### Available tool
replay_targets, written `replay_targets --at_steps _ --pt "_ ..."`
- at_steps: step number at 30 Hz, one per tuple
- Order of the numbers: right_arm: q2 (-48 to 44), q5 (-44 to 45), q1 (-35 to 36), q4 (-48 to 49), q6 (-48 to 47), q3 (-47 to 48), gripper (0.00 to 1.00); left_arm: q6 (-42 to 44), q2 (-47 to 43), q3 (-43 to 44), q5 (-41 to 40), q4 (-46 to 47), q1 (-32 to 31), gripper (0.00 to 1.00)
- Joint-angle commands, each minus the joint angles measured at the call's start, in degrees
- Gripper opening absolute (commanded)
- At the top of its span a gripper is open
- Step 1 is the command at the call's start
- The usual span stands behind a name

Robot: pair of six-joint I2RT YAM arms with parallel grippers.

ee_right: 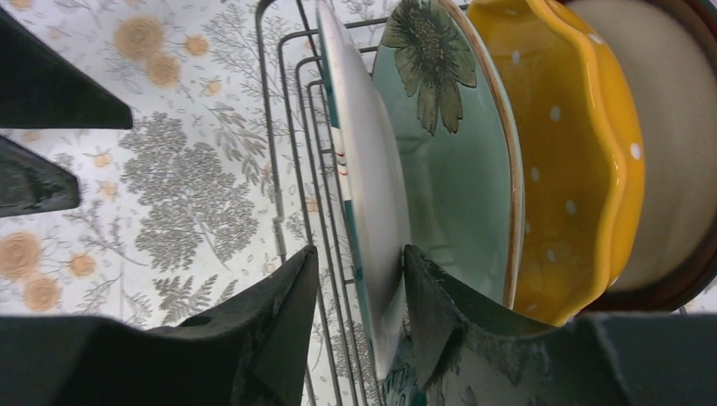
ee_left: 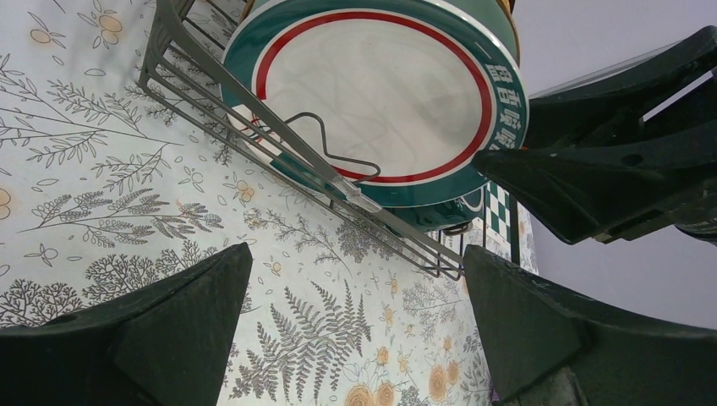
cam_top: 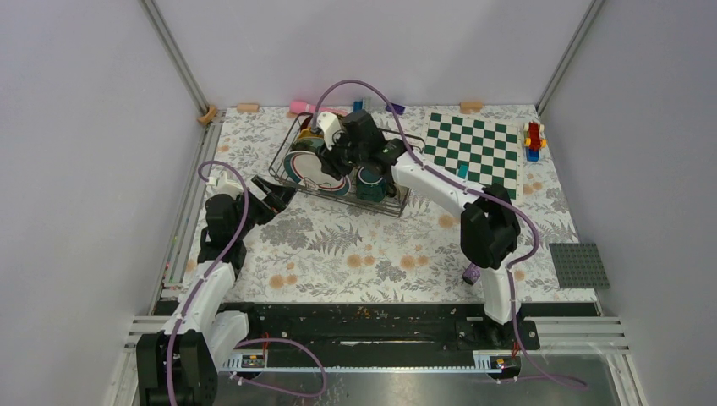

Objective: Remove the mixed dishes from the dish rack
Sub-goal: Pick up the plate from the dish rack.

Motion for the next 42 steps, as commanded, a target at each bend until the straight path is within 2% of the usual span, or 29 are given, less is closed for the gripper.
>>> replay_targets --at_steps 1,8,19,24,36,42 --pt "1.1 6.8 1.8 1.7 -3.4 2.0 0.47 0.1 0.6 2.9 0.7 3.6 0.2 0.99" --pt "0.8 8.8 2.6 4.5 -5.4 0.8 0.34 0.2 0.8 3.0 0.9 3.8 0.3 0.99" --pt "-2.2 9.5 3.0 7.8 -9.1 -0.2 0.06 0.1 0.4 2.9 0.7 3.3 0.3 0.99" --pt "-4.7 11.0 3.4 10.4 -11.4 -2.2 0.00 0.2 0.1 2.8 0.6 2.9 0.3 0.99" --pt "-8.5 12.6 4.5 16.4 -17.4 -3.4 0.00 0.4 -0.9 2.7 0.4 2.2 0.2 0.99" --pt "-10.4 17.4 5.8 20.7 -20.6 -6.1 0.00 0.4 -1.5 2.6 0.3 1.8 0.3 0.99"
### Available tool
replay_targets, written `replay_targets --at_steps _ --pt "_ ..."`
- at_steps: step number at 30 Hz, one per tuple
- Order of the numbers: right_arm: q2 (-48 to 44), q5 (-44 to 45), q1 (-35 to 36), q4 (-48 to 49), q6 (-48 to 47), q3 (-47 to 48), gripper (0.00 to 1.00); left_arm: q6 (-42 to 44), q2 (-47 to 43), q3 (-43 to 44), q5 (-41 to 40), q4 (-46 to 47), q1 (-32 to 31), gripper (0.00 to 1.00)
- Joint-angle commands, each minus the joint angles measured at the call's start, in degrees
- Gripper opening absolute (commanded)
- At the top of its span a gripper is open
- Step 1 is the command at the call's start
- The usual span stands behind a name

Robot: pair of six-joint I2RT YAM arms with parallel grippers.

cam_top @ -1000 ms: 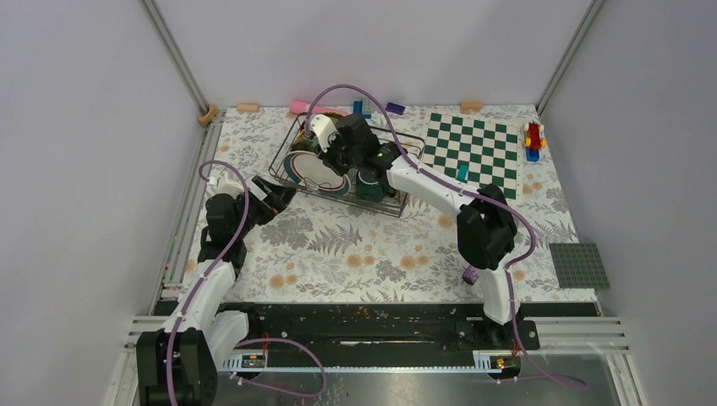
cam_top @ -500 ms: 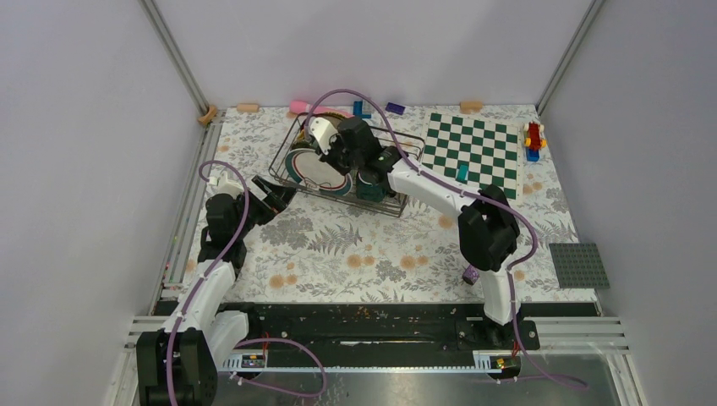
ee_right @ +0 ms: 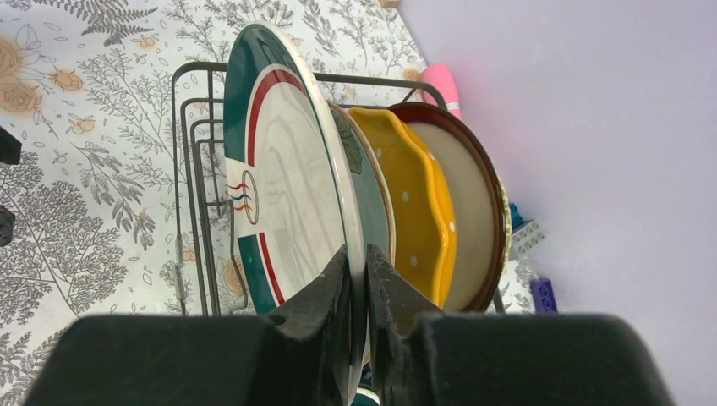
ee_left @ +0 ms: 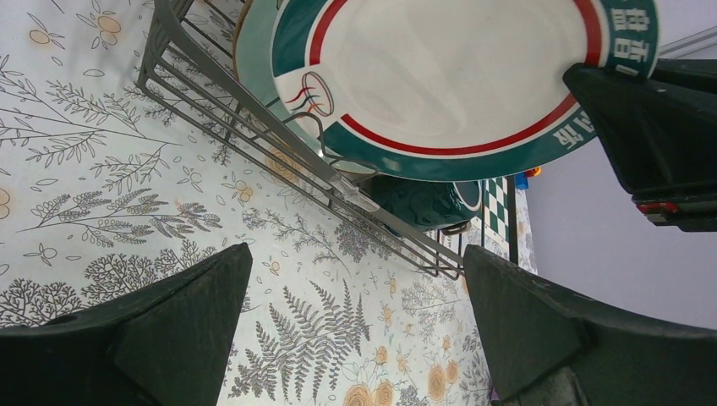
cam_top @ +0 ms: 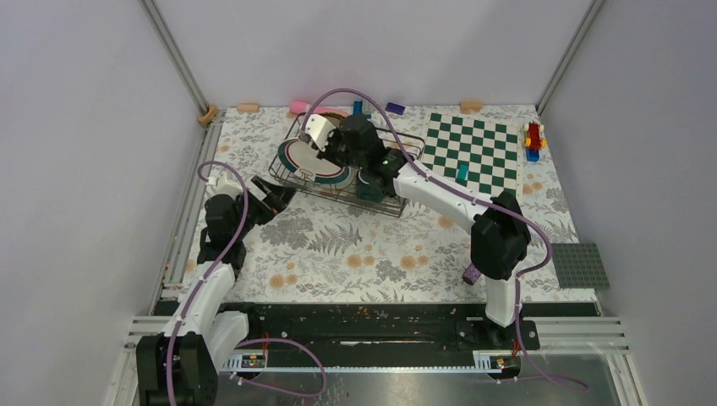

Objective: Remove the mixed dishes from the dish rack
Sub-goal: Pick up the plate from the dish rack.

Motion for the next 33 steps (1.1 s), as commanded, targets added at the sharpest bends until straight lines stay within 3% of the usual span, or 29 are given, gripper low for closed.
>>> replay_targets --at_steps 1,11,19,27,33 --pt "-5.9 3.6 1.9 9.3 -2.6 -1.6 0.00 0.4 -1.4 2.5 0.2 2.1 0.2 0.99" --pt "-10.9 5.1 2.6 14.2 -0.3 -5.0 0.00 0.4 -1.6 2.4 0.2 2.2 0.2 0.99" --pt "-19.9 10.8 2.5 23.0 6.9 -15.3 0.00 0.3 -1.6 2.3 0.7 2.3 0.2 0.99" --pt "-31.6 20.6 2.5 24.3 24.5 -28.9 0.00 0.0 -1.4 2.3 1.0 2.4 0.2 0.99" --pt "-44.3 22.0 2.4 15.7 43.8 -41.3 0.00 -0.2 -0.8 2.4 2.1 2.6 0.2 0.99"
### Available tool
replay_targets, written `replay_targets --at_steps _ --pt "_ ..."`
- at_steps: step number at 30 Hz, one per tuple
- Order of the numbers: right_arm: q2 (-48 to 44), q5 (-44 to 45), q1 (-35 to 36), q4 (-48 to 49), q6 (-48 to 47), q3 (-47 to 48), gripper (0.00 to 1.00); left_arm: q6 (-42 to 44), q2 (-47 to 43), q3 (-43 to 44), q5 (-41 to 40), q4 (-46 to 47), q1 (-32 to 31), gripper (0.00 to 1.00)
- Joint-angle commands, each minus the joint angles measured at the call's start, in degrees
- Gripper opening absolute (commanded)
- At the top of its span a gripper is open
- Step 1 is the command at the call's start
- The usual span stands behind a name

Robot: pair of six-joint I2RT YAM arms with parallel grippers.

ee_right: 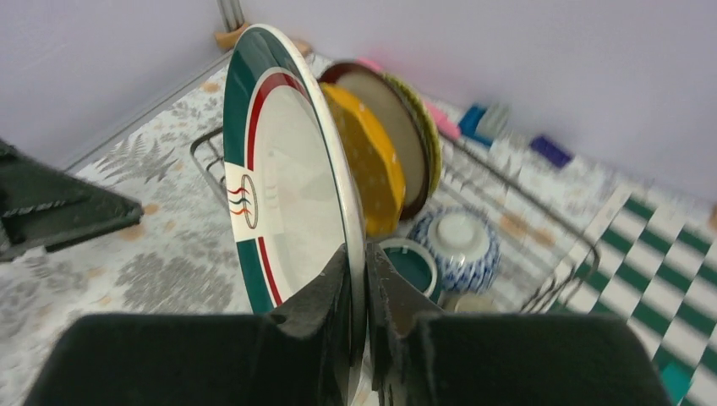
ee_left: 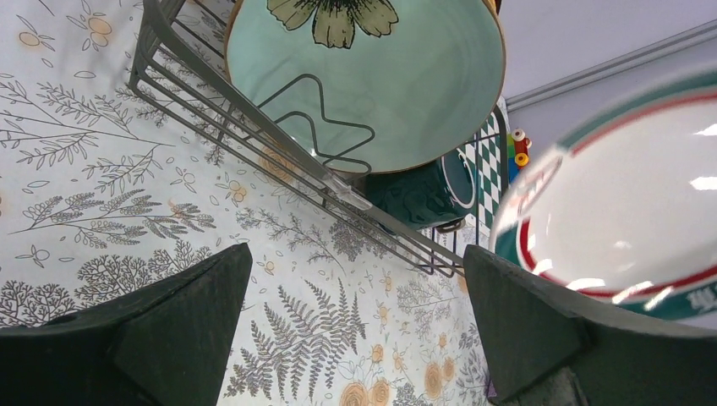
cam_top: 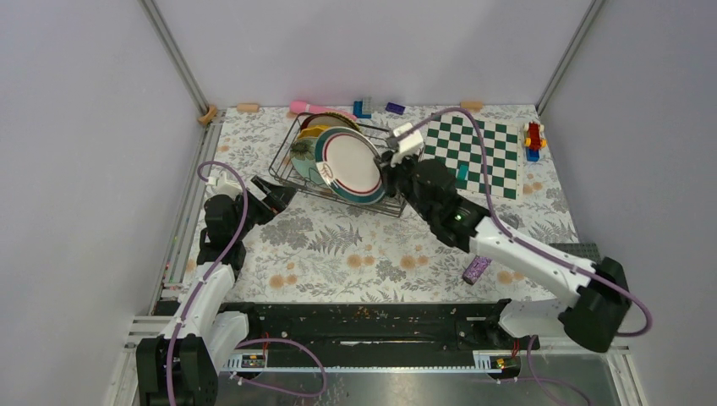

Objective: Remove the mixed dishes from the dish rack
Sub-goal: Pick up the plate from the dish rack, then place the plate at the center of the board.

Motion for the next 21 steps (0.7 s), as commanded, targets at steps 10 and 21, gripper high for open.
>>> replay_targets --at_steps 10,21 --pt "-36.0 -0.2 -0.2 -13.5 37.7 -27.9 0.00 0.7 0.1 2.8 -0.1 1.5 0.3 0.99" --pt "-46.9 -4.6 -0.3 -30.8 52.3 -38.5 0.00 0.5 0.8 3.1 -0.1 1.9 0.2 0.99"
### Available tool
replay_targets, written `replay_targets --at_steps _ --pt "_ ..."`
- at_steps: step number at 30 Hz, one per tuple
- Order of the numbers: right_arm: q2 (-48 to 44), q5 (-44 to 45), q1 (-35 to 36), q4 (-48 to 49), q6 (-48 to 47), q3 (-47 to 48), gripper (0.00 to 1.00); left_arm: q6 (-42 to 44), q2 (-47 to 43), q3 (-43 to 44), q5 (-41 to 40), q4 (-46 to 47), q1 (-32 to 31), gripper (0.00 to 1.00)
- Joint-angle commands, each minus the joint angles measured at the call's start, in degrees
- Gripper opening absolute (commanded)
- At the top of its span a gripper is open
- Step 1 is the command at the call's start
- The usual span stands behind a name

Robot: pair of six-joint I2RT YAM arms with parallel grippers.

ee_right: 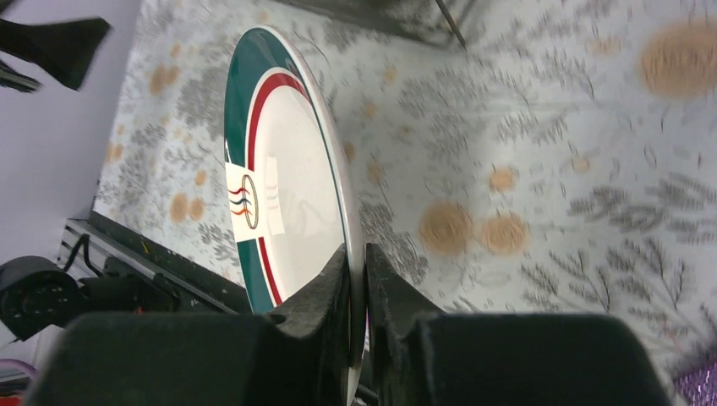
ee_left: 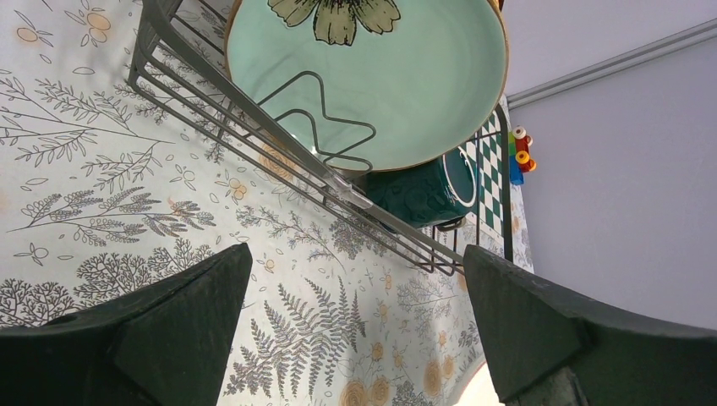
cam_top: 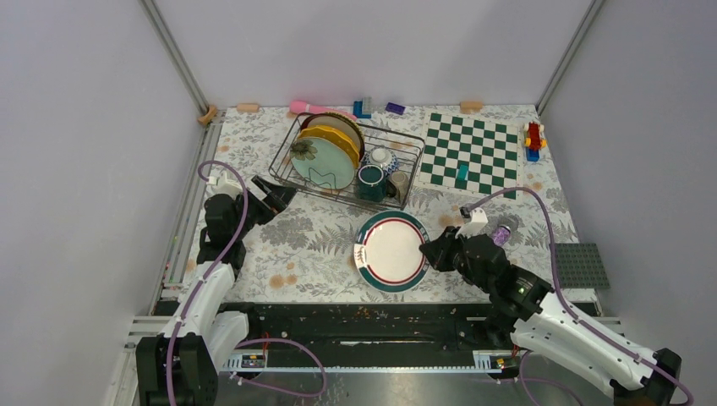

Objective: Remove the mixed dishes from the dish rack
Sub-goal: Place the plate at the center of the board.

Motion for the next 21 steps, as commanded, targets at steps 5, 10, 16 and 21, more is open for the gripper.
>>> replay_targets --at_steps 5,10,16,21 --pt "-2.8 0.9 -0.3 -3.0 13.2 -6.2 0.00 0.1 1.5 2.8 0.0 3.0 0.2 0.99" --pt "-2.9 3.5 -1.4 -3.3 16.9 -8.7 0.00 -0.4 2.8 3.0 1.0 3.8 0.2 0.99" --pt "-1.3 2.2 -6.7 -2.9 19.3 -10.8 0.00 -0.9 3.6 3.0 2.7 5.2 0.2 0.99" --pt "0.9 -2.8 -12.2 2.9 20.3 -14.2 0.03 -1.0 3.6 2.9 2.8 5.6 0.3 0.99"
